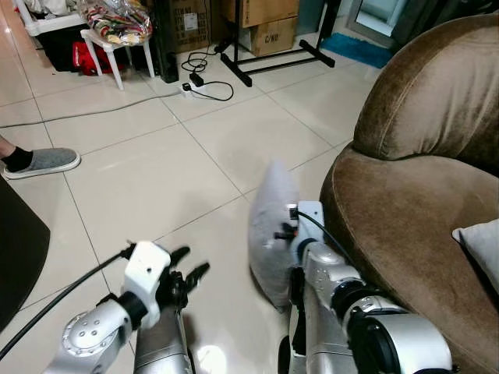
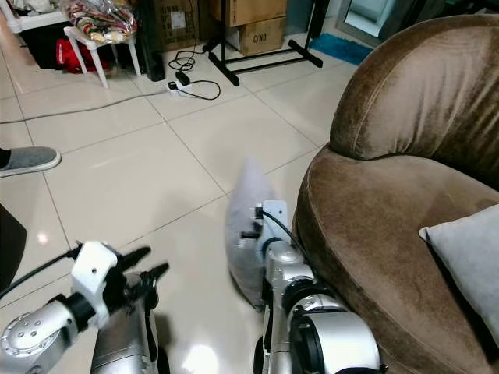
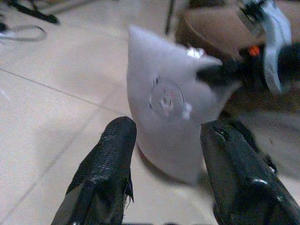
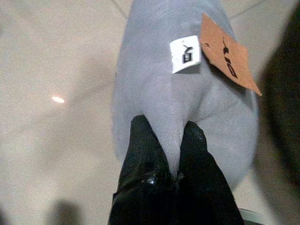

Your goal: Move the pillow to the sofa from floor

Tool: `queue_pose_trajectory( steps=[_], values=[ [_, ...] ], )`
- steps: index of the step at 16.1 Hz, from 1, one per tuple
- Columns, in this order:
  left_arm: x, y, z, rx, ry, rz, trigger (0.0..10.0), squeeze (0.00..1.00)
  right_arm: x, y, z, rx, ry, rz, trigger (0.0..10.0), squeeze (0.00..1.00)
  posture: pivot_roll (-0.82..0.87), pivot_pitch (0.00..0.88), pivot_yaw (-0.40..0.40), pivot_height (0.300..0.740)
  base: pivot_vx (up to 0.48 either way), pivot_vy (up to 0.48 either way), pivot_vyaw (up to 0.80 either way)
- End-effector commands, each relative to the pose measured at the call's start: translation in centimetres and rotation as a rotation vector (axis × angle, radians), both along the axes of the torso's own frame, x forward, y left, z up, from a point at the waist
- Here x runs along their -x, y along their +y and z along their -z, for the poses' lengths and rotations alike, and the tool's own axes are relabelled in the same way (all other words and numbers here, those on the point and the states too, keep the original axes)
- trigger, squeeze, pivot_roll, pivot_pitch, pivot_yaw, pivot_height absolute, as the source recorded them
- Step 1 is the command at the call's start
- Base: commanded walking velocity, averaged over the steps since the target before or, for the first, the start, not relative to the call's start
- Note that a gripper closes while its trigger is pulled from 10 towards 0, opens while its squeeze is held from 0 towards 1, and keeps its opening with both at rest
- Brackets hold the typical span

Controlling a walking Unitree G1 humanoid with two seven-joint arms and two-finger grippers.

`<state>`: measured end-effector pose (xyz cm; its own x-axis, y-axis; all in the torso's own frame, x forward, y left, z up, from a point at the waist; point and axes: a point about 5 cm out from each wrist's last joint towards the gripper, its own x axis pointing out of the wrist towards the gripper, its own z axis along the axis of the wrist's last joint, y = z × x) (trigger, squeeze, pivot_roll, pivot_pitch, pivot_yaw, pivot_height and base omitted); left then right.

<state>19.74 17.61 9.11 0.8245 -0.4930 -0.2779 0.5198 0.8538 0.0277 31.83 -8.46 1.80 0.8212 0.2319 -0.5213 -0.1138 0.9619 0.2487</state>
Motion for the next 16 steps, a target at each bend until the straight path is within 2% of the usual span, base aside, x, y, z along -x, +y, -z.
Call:
queue_pose_trajectory(
  steps=[1,2,3,4,6,7,8,9,12,15,16],
  values=[
    [-0.9,0.6,-1.0,0.006,-0.072,-0.097,10.0,0.00,-2.1,-0.4,-3.1,-0.149,-0.160,0.031,0.0,0.00,0.07,0.000,-0.055,0.476,0.000,0.000,0.00],
    [-1.2,0.7,-1.5,0.029,-0.105,-0.137,10.0,0.00,-2.6,-0.8,-4.4,-0.206,-0.228,0.034,0.0,0.00,0.07,0.000,-0.055,0.476,0.000,0.000,0.00],
    [-1.4,0.6,-1.8,0.039,-0.118,-0.148,10.0,0.00,-2.6,-1.1,-5.1,-0.225,-0.265,0.032,0.0,0.00,0.07,0.000,-0.056,0.476,0.000,0.000,0.00],
    [-1.6,0.6,-2.2,0.034,-0.147,-0.150,10.0,0.00,-2.3,-1.4,-6.8,-0.270,-0.346,0.024,0.0,0.00,0.06,0.000,-0.059,0.476,0.000,0.000,0.00],
    [-2.1,0.9,-3.5,0.022,-0.222,-0.198,10.0,0.00,-0.1,-1.9,-11.2,-0.357,-0.498,-0.002,0.0,0.00,0.04,0.000,-0.052,0.476,0.000,0.000,0.00],
    [-2.2,1.0,-4.6,0.051,-0.265,-0.257,10.0,0.00,1.8,-1.9,-13.8,-0.367,-0.582,-0.005,4.9,0.00,0.03,0.000,-0.040,0.476,0.000,0.000,0.00],
    [-2.3,0.9,-5.0,0.053,-0.279,-0.270,10.0,0.00,2.5,-1.8,-14.4,-0.316,-0.620,-0.038,10.0,0.00,0.01,0.000,-0.030,0.476,0.000,0.000,0.00],
    [-2.3,0.8,-5.3,0.054,-0.294,-0.274,10.0,0.00,3.4,-1.7,-14.5,-0.286,-0.638,-0.083,10.0,0.00,0.00,0.000,-0.026,0.476,0.000,0.000,0.00],
    [-2.9,0.5,-6.2,0.064,-0.333,-0.291,10.0,0.00,4.5,-2.9,-14.9,-0.283,-0.623,0.019,10.0,0.00,-0.01,0.000,-0.019,0.501,0.000,0.000,0.00],
    [-3.8,0.3,-6.1,0.053,-0.342,-0.312,10.0,0.00,4.7,-3.1,-16.2,-0.285,-0.625,0.050,10.0,0.00,-0.03,0.000,-0.006,0.531,0.000,0.000,0.00],
    [-4.2,0.4,-5.9,0.054,-0.338,-0.321,10.0,0.00,4.7,-3.3,-15.9,-0.249,-0.626,0.060,10.0,0.00,-0.03,0.000,0.001,0.546,0.000,0.000,0.00]
  ],
)
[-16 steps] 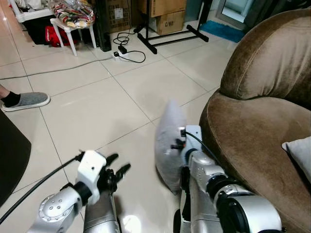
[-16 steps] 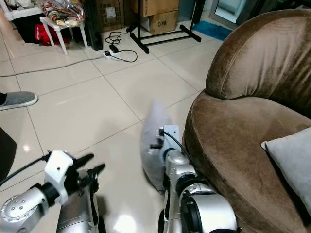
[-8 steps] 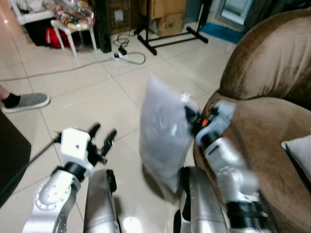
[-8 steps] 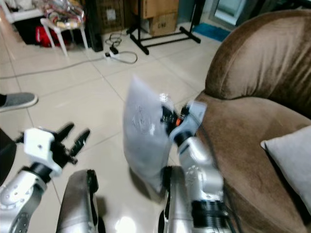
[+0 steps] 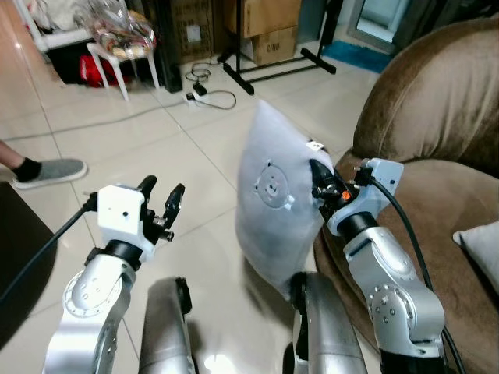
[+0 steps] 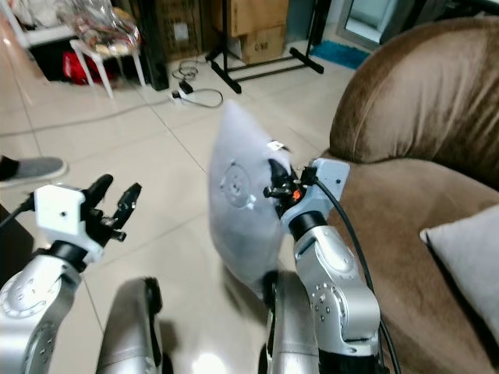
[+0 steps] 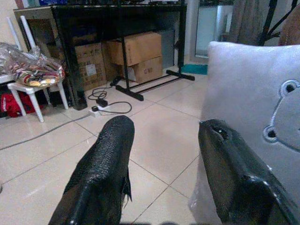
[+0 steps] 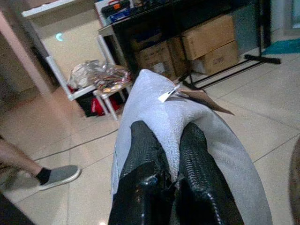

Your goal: Move the pillow to the sofa from floor

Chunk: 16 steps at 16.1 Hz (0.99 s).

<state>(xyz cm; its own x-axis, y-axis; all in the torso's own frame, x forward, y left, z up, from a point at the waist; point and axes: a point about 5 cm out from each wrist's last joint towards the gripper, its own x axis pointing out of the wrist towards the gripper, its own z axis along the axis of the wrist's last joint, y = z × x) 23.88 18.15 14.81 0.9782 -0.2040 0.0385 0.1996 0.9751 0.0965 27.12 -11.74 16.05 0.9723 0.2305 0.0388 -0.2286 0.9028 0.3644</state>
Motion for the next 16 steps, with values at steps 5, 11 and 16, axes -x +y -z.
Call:
queue_pose_trajectory(
  steps=[5,11,16],
  values=[
    [-0.9,-0.7,0.1,-0.008,-0.022,-0.014,10.0,0.00,-0.6,-2.3,-1.8,0.062,-0.093,0.109,10.0,0.00,-0.05,0.000,-0.008,0.611,0.000,0.000,0.00],
    [-1.2,-0.9,0.1,-0.021,-0.022,-0.008,10.0,0.00,-0.3,-1.5,-0.5,0.057,-0.035,0.071,10.0,0.00,-0.04,0.000,-0.002,0.711,0.000,0.000,0.00],
    [-1.6,-0.9,0.4,-0.035,-0.005,0.007,10.0,0.00,-0.3,-1.8,0.2,0.029,0.006,0.114,10.0,0.00,-0.05,0.000,0.014,0.740,0.000,0.000,0.00]
  ],
)
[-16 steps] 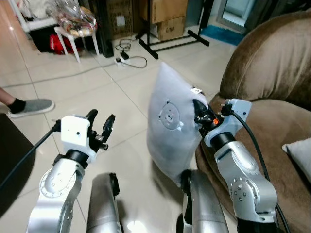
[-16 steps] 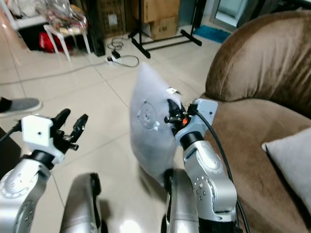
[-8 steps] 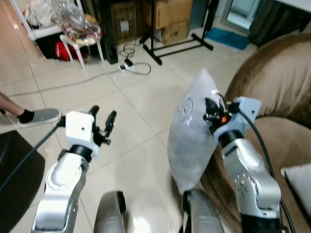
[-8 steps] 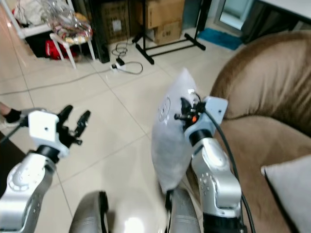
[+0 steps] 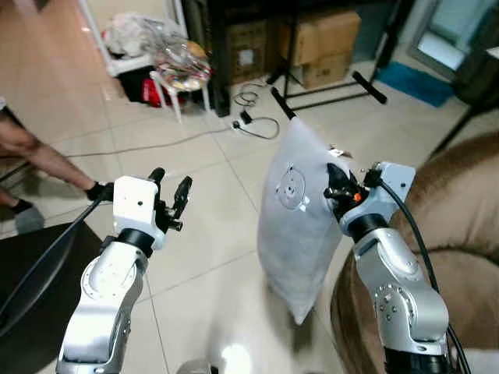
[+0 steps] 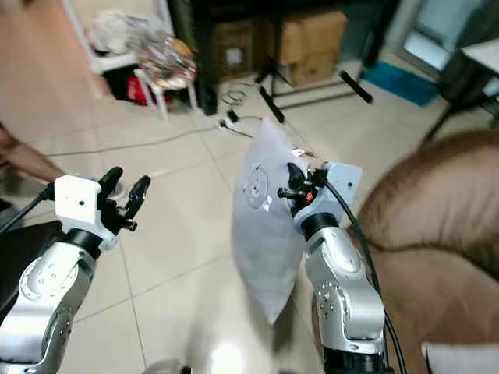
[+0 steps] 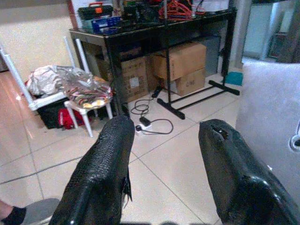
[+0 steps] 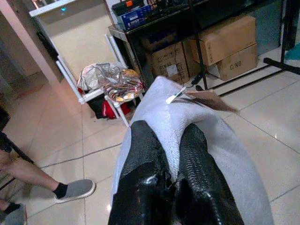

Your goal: Move the pillow to the sofa from floor

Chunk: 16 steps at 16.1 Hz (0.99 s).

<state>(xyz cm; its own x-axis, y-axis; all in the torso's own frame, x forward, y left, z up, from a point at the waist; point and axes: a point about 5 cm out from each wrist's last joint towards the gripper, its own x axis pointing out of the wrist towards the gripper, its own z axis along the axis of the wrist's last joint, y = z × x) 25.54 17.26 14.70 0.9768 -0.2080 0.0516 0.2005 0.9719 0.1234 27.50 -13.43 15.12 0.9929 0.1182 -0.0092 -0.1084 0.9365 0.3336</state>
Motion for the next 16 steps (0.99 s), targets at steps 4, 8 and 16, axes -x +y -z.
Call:
queue_pose_trajectory(
  steps=[4,8,16],
  values=[
    [-0.1,0.4,0.5,-0.024,0.036,-0.016,10.0,0.00,-0.4,-0.2,0.1,-0.047,0.026,0.041,10.0,0.00,-0.03,0.000,0.020,0.740,0.000,0.000,-0.20],
    [-0.2,0.8,0.6,-0.046,0.045,-0.046,10.0,0.00,-0.5,-0.1,0.6,-0.075,0.055,0.042,10.0,0.00,-0.02,0.000,0.017,0.740,0.000,0.000,-0.78],
    [0.3,0.8,-0.1,-0.026,0.010,-0.002,10.0,0.00,-0.5,0.8,0.9,-0.082,0.061,0.000,10.0,0.00,-0.01,0.000,0.017,0.740,0.105,0.000,-0.78]
  ],
)
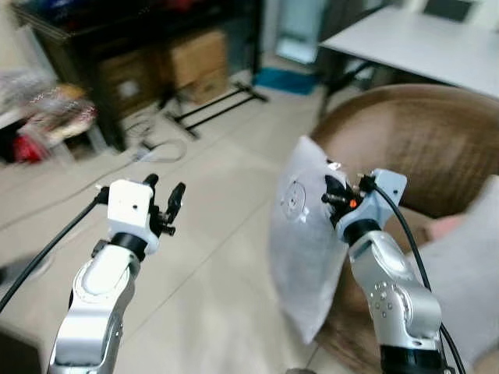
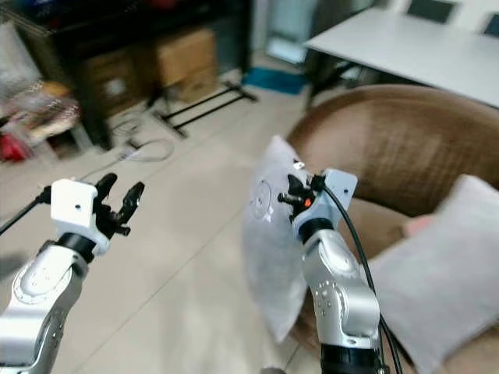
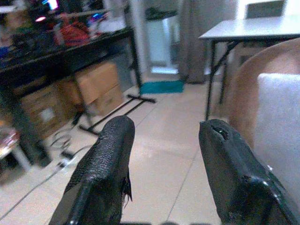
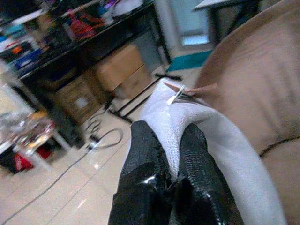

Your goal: Move the pillow to the sofa from floor

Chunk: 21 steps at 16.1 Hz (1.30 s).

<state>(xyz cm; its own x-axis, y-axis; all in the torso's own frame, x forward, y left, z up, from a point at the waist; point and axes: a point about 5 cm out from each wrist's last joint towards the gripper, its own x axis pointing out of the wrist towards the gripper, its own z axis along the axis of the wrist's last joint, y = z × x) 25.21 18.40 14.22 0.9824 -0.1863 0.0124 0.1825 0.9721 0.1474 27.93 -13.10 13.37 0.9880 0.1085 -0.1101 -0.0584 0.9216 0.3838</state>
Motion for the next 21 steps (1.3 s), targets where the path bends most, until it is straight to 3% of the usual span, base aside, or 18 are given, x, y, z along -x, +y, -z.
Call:
queue_pose_trajectory(
  steps=[1,16,19,21],
  values=[
    [0.1,-0.4,-0.5,0.007,-0.023,0.026,10.0,0.00,-0.1,0.5,-0.8,-0.036,-0.048,-0.013,10.0,0.00,0.00,0.000,0.016,0.740,0.285,0.000,-0.79],
    [0.3,-0.4,-0.6,0.003,-0.016,0.043,10.0,0.00,-0.1,0.9,-0.9,-0.030,-0.056,-0.033,10.0,0.00,0.01,0.000,0.018,0.740,0.284,0.000,-0.79],
    [0.4,-0.4,-0.5,-0.004,-0.008,0.045,10.0,0.00,-0.1,1.6,-1.2,-0.026,-0.084,-0.104,10.0,0.00,0.01,0.000,0.024,0.740,0.000,0.000,0.00],
    [0.6,-0.6,-0.2,-0.015,0.021,0.102,10.0,0.00,-0.3,2.2,-1.4,-0.014,-0.090,-0.145,10.0,0.00,0.01,0.000,0.025,0.740,0.000,0.000,0.00]
  ],
)
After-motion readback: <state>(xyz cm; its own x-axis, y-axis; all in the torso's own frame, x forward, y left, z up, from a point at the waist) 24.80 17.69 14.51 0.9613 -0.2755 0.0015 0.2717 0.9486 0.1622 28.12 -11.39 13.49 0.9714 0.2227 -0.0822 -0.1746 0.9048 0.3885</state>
